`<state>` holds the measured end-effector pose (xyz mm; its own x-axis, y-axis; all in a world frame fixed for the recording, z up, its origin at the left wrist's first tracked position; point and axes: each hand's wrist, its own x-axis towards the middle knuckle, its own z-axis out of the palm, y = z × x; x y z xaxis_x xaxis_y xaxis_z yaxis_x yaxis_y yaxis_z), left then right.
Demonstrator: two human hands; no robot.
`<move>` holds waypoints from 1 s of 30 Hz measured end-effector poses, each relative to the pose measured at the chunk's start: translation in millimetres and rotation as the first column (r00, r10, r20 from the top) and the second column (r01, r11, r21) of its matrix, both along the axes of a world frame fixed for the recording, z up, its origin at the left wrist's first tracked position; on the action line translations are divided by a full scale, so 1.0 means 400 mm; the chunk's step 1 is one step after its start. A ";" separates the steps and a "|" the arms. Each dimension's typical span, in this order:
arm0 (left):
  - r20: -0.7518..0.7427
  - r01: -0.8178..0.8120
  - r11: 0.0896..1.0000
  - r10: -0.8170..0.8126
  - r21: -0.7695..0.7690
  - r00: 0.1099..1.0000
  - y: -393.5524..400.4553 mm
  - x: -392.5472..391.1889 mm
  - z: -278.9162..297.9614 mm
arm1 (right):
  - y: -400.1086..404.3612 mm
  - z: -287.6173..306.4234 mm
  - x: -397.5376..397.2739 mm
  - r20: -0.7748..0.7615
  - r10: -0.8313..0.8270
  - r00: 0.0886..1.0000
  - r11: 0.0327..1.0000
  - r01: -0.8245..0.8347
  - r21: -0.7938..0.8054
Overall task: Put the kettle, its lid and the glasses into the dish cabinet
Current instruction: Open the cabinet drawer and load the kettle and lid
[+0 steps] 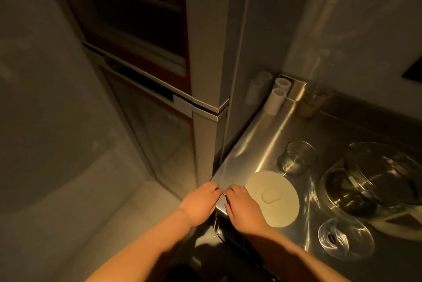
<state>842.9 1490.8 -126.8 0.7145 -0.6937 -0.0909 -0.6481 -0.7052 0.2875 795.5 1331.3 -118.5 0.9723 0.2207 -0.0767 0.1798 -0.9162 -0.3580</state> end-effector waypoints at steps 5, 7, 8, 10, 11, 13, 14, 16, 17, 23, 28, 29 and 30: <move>0.001 0.137 0.990 -0.137 -0.018 0.991 0.056 0.070 0.028 | 0.073 0.021 0.042 0.136 -0.117 0.984 0.993 0.115 0.019; 0.056 0.191 0.981 -0.189 -0.033 0.980 0.114 0.125 0.062 | 0.138 0.051 0.091 0.207 -0.169 0.964 0.985 0.156 0.079; 0.092 0.210 0.976 -0.205 -0.050 0.975 0.153 0.159 0.085 | 0.178 0.072 0.118 0.243 -0.196 0.950 0.978 0.173 0.114; 0.137 0.205 0.974 -0.191 -0.096 0.972 0.249 0.229 0.138 | 0.268 0.118 0.173 0.323 -0.243 0.915 0.966 0.200 0.162; 0.154 0.183 0.976 -0.164 -0.116 0.974 0.301 0.261 0.167 | 0.313 0.141 0.199 0.357 -0.260 0.897 0.962 0.207 0.180; 0.207 0.143 0.981 -0.114 -0.128 0.972 0.402 0.332 0.228 | 0.399 0.198 0.259 0.413 -0.270 0.870 0.958 0.201 0.202; 0.235 0.141 0.982 -0.109 -0.126 0.966 0.448 0.368 0.260 | 0.439 0.229 0.293 0.438 -0.256 0.862 0.964 0.191 0.187; 0.278 0.144 0.981 -0.104 -0.130 0.955 0.516 0.434 0.320 | 0.508 0.287 0.357 0.478 -0.210 0.853 0.978 0.183 0.103; 0.294 0.139 0.981 -0.093 -0.137 0.951 0.540 0.464 0.344 | 0.539 0.311 0.384 0.487 -0.190 0.852 0.981 0.189 0.053; 0.310 0.097 0.985 -0.048 -0.146 0.949 0.598 0.579 0.411 | 0.625 0.377 0.476 0.433 -0.153 0.888 0.953 0.248 -0.171; 0.285 0.075 0.992 -0.044 -0.100 0.958 0.608 0.638 0.394 | 0.625 0.377 0.524 0.392 -0.229 0.891 0.933 0.316 -0.174; 0.284 0.076 0.993 -0.047 -0.090 0.958 0.610 0.646 0.387 | 0.627 0.374 0.532 0.382 -0.247 0.891 0.930 0.328 -0.164; 0.290 0.079 0.994 -0.053 -0.077 0.955 0.611 0.654 0.379 | 0.630 0.370 0.541 0.374 -0.260 0.890 0.928 0.337 -0.158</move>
<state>1104.6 1735.3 24.9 0.6541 -0.7361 0.1740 -0.7564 -0.6389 0.1402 1012.1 1583.3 29.7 0.9636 -0.0684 0.2585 -0.0396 -0.9926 -0.1148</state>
